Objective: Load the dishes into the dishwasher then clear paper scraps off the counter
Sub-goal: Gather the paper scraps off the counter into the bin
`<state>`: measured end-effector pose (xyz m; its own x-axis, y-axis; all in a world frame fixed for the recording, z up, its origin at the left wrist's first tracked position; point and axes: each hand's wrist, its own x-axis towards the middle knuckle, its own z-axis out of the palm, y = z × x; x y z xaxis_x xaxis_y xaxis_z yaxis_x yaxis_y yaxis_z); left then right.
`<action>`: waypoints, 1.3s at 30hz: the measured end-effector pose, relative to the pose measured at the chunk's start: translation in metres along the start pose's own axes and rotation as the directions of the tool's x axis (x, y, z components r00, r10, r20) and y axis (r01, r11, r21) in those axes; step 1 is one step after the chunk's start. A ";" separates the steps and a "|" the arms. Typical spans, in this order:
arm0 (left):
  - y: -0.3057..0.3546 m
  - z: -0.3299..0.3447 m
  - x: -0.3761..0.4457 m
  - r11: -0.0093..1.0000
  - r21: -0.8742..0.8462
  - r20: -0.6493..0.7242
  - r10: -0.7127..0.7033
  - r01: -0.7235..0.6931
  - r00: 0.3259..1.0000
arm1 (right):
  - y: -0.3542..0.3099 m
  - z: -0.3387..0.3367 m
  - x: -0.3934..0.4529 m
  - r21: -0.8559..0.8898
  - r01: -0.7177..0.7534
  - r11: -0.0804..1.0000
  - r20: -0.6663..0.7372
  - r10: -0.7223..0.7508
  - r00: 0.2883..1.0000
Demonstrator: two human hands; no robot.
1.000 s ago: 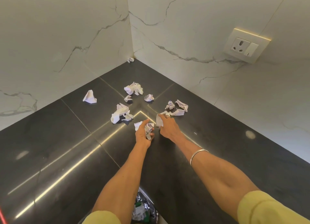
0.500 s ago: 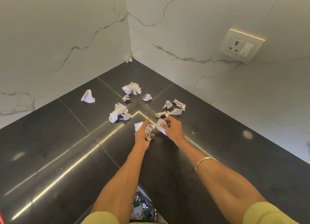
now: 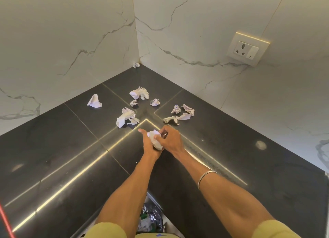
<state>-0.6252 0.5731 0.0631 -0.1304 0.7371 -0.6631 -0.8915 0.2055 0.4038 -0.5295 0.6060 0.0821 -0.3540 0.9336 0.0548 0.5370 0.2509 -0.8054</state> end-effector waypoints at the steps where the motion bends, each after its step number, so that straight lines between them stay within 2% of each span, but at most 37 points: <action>1: -0.001 -0.001 -0.005 1.000 0.005 0.028 -0.001 0.001 1.000 | -0.002 0.001 -0.004 -0.018 0.006 1.000 -0.004 -0.006 1.000; 5: -0.007 -0.002 -0.014 0.997 0.073 0.122 0.018 -0.027 0.992 | -0.007 0.006 -0.012 -0.026 -0.005 1.000 -0.042 0.004 0.999; 9: -0.007 0.000 -0.012 0.991 0.112 0.056 0.062 -0.068 0.996 | -0.004 0.004 -0.012 0.054 -0.088 0.995 -0.032 0.090 0.995; 14: -0.001 0.007 -0.006 0.995 0.078 -0.041 0.066 -0.062 0.997 | -0.004 -0.006 -0.002 0.119 -0.133 0.984 0.065 0.126 0.990; 17: 0.003 0.013 -0.003 0.996 0.062 -0.056 0.069 -0.066 0.996 | 0.004 -0.011 0.004 0.062 -0.130 0.990 0.037 0.127 0.991; 23: 0.020 0.021 0.008 0.988 0.157 -0.030 -0.004 0.009 1.000 | 0.024 -0.028 0.011 -0.084 -0.147 0.986 -0.081 0.140 0.987; 27: 0.026 0.022 0.013 0.986 0.169 -0.043 -0.009 0.016 0.999 | 0.027 -0.033 0.027 -0.222 -0.137 0.965 -0.042 0.131 0.990; 33: 0.021 0.017 0.015 0.971 0.237 -0.073 -0.008 0.025 0.997 | 0.026 -0.029 0.063 -0.372 -0.012 0.928 0.095 0.051 0.994; 39: 0.024 0.018 0.017 0.971 0.233 -0.080 -0.029 0.047 0.996 | 0.040 -0.008 0.079 -0.435 -0.080 0.897 0.165 0.167 0.972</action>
<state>-0.6411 0.6024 0.0733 -0.1393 0.6768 -0.7228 -0.7707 0.3842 0.5083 -0.5304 0.6920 0.0587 -0.3807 0.9074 -0.1780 0.8432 0.2617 -0.4696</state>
